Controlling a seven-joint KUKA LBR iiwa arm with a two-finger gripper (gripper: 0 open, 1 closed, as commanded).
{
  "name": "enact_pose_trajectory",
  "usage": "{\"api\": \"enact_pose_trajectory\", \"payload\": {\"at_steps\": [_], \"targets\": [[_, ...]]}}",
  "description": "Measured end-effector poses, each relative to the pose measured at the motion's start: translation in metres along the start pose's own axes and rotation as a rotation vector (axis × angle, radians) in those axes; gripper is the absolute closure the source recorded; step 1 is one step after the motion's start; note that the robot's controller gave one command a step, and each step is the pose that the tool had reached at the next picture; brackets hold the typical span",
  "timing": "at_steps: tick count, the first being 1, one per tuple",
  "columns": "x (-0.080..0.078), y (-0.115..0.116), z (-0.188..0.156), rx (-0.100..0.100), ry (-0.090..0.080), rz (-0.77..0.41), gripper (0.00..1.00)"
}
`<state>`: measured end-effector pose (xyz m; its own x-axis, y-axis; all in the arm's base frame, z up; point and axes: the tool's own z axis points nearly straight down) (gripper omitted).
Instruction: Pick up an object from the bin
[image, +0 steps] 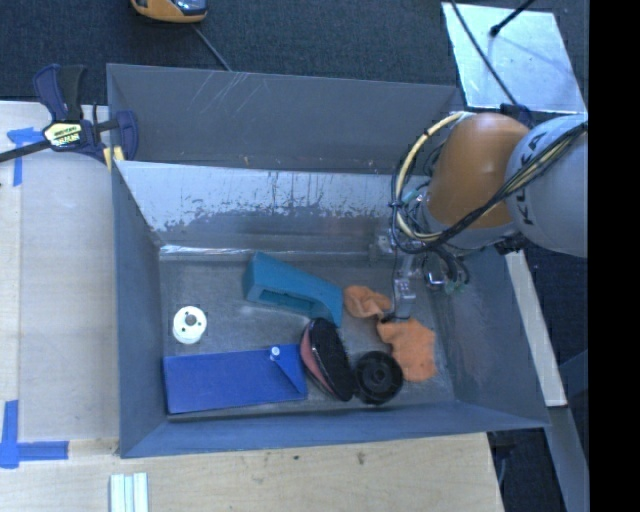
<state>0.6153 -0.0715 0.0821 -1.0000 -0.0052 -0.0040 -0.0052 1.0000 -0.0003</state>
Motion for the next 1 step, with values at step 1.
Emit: {"api": "enact_pose_trajectory", "payload": {"at_steps": [1], "targets": [[0.0067, 0.0120, 0.0106, 0.000, 0.000, -0.037, 1.00]]}}
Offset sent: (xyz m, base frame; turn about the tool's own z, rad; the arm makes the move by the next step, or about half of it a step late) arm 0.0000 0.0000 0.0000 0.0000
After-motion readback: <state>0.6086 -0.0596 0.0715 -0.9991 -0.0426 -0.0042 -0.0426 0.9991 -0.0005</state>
